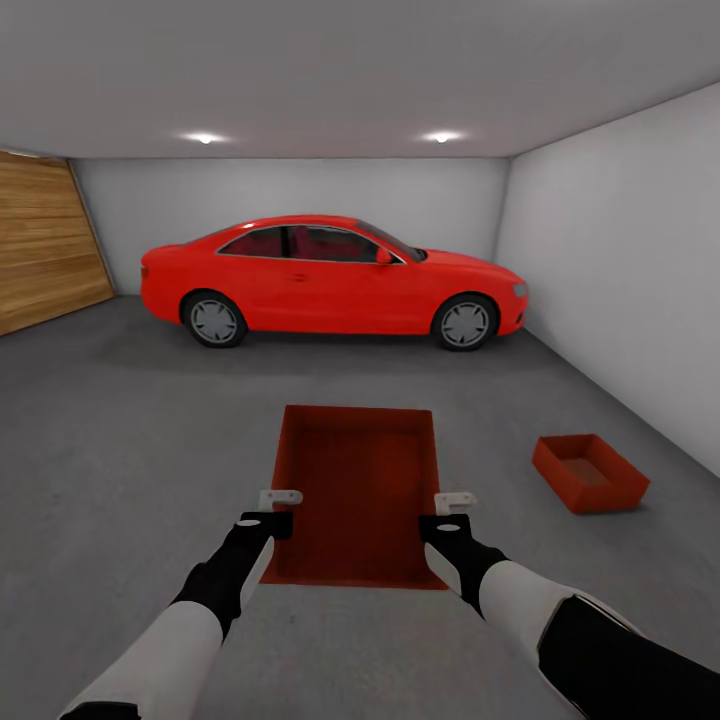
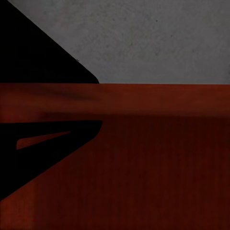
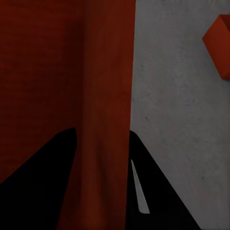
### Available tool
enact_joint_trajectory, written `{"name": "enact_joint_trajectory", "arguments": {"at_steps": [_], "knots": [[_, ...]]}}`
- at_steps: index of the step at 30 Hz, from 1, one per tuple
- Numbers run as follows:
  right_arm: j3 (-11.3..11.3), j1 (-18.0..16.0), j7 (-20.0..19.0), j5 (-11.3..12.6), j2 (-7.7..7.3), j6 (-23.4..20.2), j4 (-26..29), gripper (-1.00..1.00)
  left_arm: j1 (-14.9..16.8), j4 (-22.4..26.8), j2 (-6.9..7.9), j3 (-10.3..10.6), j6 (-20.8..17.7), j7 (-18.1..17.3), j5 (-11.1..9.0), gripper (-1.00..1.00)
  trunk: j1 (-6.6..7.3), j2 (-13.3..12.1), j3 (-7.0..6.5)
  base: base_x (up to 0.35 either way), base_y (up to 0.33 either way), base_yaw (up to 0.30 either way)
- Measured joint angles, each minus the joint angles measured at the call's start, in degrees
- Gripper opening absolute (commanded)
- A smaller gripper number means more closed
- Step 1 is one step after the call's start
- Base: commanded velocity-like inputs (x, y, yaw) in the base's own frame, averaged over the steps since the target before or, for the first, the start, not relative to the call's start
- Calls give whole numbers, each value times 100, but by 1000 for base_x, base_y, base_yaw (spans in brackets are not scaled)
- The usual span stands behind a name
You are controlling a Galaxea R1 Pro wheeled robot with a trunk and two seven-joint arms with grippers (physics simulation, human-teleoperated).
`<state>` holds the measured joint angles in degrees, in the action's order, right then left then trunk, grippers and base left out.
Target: Move the two storage containers from the living room to the garage. In the garage, place one container on the floor and stack the other container on top of it (either order is fine).
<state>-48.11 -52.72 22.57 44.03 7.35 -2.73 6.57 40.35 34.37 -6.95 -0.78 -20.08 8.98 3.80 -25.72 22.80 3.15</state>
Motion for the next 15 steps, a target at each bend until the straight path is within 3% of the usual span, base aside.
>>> {"name": "enact_joint_trajectory", "arguments": {"at_steps": [15], "knots": [[1, 0, 0, -1, 0, -1, 0, -100, 0, 0, 0, 0, 0, 0, 0, -100, 0, 0, 0, 322, 0, 0]]}}
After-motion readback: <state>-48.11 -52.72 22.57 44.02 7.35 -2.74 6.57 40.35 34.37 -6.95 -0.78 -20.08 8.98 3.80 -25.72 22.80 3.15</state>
